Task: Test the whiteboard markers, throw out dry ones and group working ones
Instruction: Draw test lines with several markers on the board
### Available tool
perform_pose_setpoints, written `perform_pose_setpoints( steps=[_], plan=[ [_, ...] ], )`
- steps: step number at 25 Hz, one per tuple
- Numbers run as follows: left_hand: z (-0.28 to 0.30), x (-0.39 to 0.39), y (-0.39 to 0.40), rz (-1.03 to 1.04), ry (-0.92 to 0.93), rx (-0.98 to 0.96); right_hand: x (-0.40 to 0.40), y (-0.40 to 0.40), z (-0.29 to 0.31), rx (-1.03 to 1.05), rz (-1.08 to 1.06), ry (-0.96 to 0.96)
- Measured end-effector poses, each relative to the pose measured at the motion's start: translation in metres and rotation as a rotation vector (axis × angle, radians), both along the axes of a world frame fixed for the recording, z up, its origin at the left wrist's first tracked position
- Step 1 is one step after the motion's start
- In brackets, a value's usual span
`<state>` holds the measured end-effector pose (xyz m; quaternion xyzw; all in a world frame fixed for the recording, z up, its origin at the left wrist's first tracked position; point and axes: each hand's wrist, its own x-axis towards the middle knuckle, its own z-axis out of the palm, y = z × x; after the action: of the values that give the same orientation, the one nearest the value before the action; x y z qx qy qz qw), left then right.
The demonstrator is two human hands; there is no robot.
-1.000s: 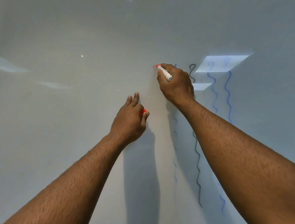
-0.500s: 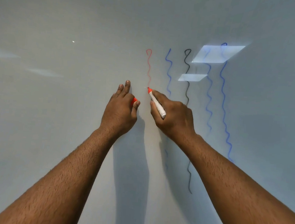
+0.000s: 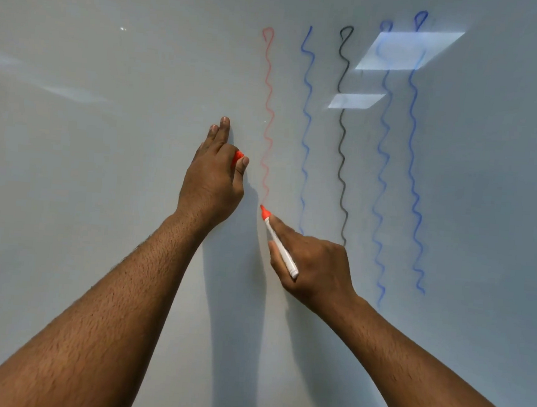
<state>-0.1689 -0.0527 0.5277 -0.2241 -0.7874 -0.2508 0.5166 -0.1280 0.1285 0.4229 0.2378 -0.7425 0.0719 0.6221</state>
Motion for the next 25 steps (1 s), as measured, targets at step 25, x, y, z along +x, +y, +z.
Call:
perform_pose_setpoints(
  steps=[25],
  plan=[
    [-0.27, 0.091, 0.004, -0.562, -1.05, 0.876, 0.101, 0.002, -0.207, -0.711, 0.283, -0.852]
  ],
)
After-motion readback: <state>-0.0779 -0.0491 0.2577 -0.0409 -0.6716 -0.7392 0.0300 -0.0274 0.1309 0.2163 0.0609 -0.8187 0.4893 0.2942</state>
